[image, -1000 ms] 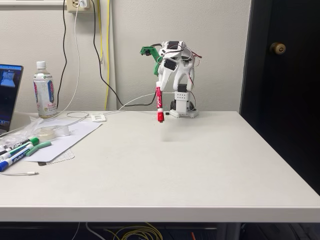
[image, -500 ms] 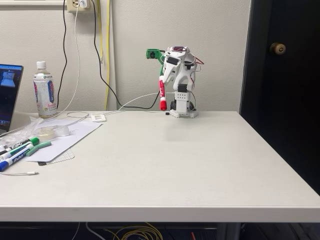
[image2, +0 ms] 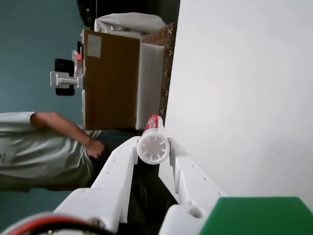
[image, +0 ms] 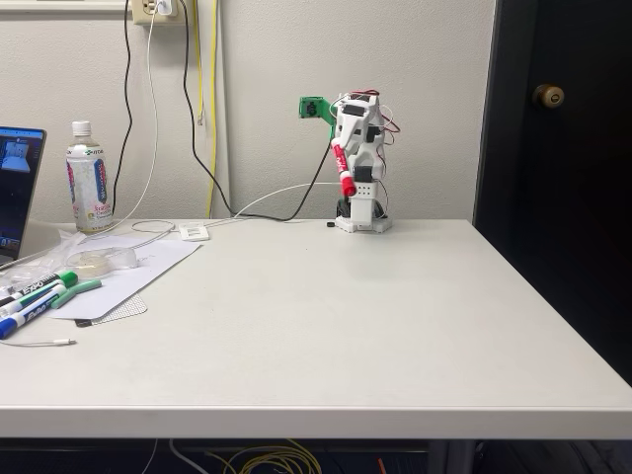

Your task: Pick up the red marker.

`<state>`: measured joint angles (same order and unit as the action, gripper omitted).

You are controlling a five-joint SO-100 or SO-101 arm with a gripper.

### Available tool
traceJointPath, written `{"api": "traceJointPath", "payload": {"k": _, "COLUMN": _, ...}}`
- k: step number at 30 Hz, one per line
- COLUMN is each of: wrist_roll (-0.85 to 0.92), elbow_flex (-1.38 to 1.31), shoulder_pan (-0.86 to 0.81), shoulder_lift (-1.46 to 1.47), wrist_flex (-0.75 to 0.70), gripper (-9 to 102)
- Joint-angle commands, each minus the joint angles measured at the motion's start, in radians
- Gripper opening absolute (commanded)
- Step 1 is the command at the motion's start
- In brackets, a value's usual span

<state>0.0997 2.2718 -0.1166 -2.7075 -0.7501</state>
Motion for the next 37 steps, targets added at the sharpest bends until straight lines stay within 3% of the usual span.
{"api": "traceJointPath", "payload": {"k": 1, "wrist_roll": -0.018, "elbow_flex": -0.011, "shoulder_pan": 0.014, "shoulder_lift": -0.032, "wrist_flex": 0.006, "gripper": 5}}
{"api": "traceJointPath", "payload": {"k": 23, "wrist_roll": -0.132, "elbow_flex": 0.015, "shoulder_pan": 0.153, "shoulder_lift": -0.141, "wrist_flex": -0.032, "gripper": 5}}
{"api": "traceJointPath", "payload": {"k": 37, "wrist_roll": -0.107, "elbow_flex": 0.081, "shoulder_pan": 0.110, "shoulder_lift": -0.215, "wrist_flex": -0.060, "gripper": 5}}
